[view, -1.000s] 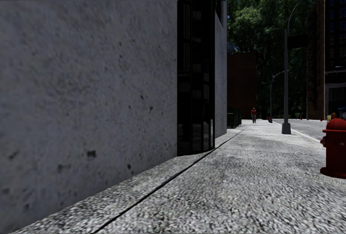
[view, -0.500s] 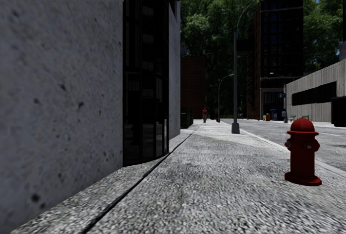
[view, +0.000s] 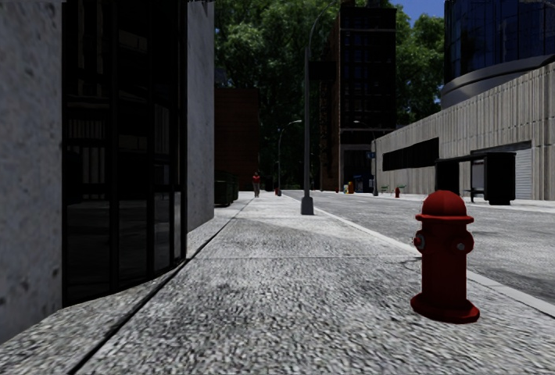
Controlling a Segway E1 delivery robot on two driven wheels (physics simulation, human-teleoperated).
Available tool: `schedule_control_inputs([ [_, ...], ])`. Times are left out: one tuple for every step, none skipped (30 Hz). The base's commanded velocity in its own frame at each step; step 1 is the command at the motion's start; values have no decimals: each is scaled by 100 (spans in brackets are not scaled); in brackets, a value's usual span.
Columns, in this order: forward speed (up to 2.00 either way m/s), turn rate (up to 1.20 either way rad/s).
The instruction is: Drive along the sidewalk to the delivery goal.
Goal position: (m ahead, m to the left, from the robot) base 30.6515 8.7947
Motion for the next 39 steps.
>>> schedule_control_inputs([
  [144,0],
  [144,0],
  [144,0],
  [144,0],
  [144,0],
  [144,0],
  [144,0],
  [144,0],
  [144,0],
  [144,0],
  [145,0],
  [145,0],
  [145,0],
  [200,0],
  [200,0],
  [200,0],
  [200,0],
  [200,0],
  [200,0],
  [200,0],
  [200,0],
  [200,0],
  [200,0],
  [200,0],
  [200,0],
  [200,0],
  [200,0],
  [200,0],
  [200,0],
  [200,0],
  [200,0],
  [200,0],
  [200,0],
  [200,0],
  [200,0],
  [200,0],
  [200,0],
  [200,0],
  [200,0],
])
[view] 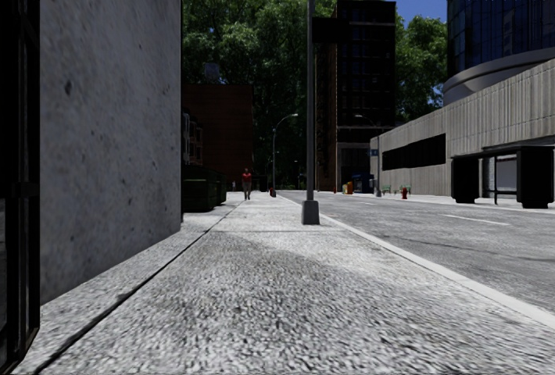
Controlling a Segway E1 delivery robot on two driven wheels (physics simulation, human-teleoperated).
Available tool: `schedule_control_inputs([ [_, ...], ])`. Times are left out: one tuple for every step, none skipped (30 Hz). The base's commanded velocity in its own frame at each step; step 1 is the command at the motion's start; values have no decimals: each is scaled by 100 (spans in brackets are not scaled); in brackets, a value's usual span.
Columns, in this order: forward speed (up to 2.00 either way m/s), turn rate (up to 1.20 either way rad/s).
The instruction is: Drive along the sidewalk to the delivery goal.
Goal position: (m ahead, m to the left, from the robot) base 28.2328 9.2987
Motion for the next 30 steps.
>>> schedule_control_inputs([
  [200,0],
  [200,0],
  [200,0],
  [200,0],
  [200,0],
  [200,0],
  [200,0],
  [200,0],
  [200,0],
  [200,0],
  [200,0],
  [200,0],
  [200,0],
  [200,0],
  [200,0],
  [200,0],
  [200,0],
  [200,0],
  [200,0],
  [200,0],
  [200,0],
  [200,0],
  [200,0],
  [200,0],
  [200,0],
  [200,0],
  [200,0],
  [200,0],
  [200,0],
  [200,0],
])
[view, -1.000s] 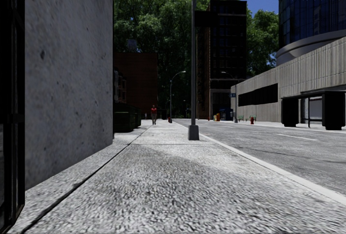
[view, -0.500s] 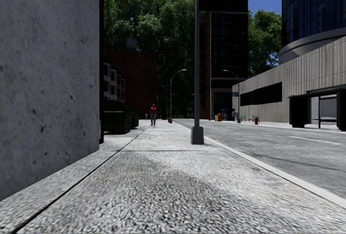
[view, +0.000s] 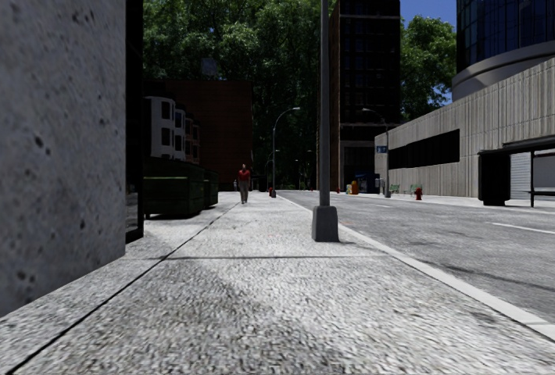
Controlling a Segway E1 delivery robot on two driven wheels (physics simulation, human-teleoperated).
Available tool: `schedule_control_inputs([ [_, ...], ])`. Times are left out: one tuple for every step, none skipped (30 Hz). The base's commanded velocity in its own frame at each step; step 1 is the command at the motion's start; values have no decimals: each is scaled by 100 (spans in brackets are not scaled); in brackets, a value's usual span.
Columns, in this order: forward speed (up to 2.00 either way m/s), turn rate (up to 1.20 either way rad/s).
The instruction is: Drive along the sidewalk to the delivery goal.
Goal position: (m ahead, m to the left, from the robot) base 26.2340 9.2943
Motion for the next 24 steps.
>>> schedule_control_inputs([
  [200,0],
  [200,0],
  [200,0],
  [200,0],
  [200,0],
  [200,0],
  [200,0],
  [200,0],
  [200,0],
  [200,0],
  [200,0],
  [200,0],
  [200,0],
  [200,0],
  [200,0],
  [200,0],
  [200,0],
  [200,0],
  [200,0],
  [200,0],
  [200,0],
  [200,0],
  [200,0],
  [200,0],
])
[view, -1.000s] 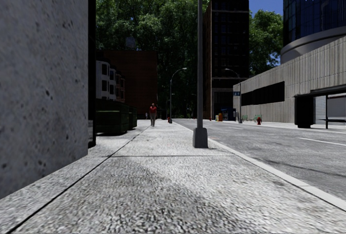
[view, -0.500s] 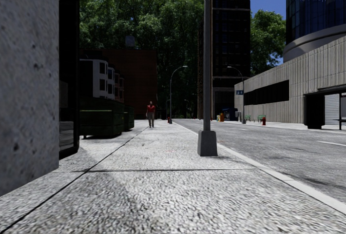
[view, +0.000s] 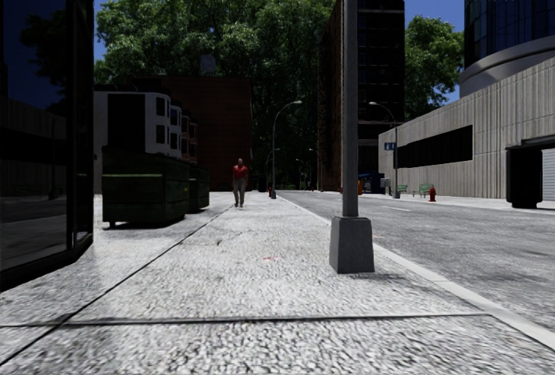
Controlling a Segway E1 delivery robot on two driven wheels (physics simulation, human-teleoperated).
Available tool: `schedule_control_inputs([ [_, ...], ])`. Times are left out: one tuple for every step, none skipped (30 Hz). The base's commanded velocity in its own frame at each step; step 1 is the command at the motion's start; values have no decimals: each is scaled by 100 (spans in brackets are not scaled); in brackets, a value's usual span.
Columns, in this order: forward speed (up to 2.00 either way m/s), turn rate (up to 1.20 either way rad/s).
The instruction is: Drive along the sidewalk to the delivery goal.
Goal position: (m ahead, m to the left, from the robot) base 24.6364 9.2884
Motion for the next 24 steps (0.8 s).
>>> schedule_control_inputs([
  [200,0],
  [200,0],
  [200,0],
  [200,0],
  [200,0],
  [200,0],
  [200,0],
  [200,0],
  [200,0],
  [200,0],
  [200,0],
  [200,0],
  [200,0],
  [200,0],
  [200,0],
  [200,0],
  [200,0],
  [200,0],
  [200,0],
  [200,0],
  [200,0],
  [200,0],
  [200,0],
  [200,0],
])
